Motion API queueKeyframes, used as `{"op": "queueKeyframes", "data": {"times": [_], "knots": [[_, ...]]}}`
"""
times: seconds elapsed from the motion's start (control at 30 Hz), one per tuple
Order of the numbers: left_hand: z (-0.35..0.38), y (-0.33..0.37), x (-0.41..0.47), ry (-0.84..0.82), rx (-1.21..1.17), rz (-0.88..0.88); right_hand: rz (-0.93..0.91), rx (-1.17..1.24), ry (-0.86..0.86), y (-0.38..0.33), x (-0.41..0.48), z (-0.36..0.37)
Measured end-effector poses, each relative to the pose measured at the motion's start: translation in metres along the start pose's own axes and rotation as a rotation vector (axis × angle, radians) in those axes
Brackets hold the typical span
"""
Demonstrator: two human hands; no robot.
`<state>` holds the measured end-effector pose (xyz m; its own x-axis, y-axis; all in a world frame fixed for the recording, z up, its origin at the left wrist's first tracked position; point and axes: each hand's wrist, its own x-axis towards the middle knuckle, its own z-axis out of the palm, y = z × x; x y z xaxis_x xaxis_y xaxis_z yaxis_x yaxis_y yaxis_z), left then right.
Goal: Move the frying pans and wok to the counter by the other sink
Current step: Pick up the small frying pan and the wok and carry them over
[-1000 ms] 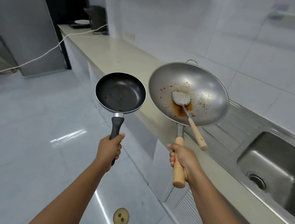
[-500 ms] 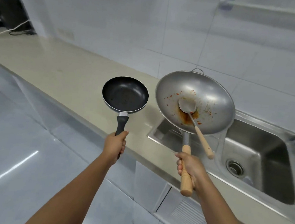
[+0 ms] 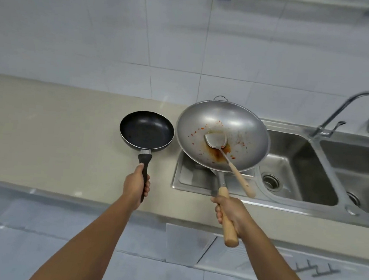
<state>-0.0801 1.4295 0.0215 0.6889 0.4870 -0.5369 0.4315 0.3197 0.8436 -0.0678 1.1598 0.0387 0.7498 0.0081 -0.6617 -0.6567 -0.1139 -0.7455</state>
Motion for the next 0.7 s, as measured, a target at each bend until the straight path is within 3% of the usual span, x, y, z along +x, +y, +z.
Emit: {"op": "queueKeyframes", "data": {"times": [0.43,0.7], "knots": [[-0.022,0.002,0.043,-0.196,0.108,-0.088,0.092,-0.008,0.083,0.002,0.006,0.035],[-0.029,0.004,0.047,-0.268,0.054,-0.131,-0.070,-0.094,0.349,0.021,0.006,0.060]]}}
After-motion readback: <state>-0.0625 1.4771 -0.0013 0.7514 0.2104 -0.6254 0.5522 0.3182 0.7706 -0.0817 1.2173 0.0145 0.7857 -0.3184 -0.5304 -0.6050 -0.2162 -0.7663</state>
